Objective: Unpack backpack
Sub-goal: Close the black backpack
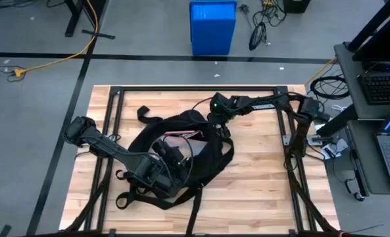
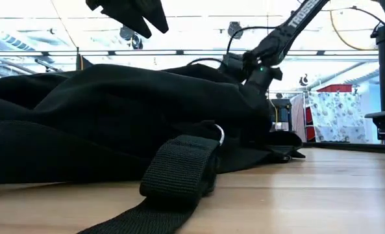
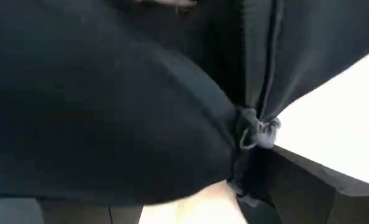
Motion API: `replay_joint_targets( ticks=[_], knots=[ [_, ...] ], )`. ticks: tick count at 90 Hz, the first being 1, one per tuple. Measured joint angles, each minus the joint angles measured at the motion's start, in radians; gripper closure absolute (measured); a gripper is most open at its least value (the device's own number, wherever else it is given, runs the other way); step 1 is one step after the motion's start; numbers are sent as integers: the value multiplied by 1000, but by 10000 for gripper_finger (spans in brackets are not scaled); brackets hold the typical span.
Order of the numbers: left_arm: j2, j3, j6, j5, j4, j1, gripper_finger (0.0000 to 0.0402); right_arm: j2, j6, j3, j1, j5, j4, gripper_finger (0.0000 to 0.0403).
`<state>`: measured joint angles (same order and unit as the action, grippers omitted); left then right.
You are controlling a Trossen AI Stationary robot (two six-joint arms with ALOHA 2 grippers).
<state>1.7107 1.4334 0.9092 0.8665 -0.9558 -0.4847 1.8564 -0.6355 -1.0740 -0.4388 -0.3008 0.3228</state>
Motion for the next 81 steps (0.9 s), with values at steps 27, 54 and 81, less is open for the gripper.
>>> replay_joint_targets(
  ticks=[27,54,81],
  knots=[
    [0,0,1,0,5,7,155,56,-3,-2,2,-1,-111,206],
    [0,0,1,0,8,6,155,54,67,-7,9,12,47,387],
    [0,0,-34,0,0,5,155,-16,205,2,129,-50,306,400]
  ],
)
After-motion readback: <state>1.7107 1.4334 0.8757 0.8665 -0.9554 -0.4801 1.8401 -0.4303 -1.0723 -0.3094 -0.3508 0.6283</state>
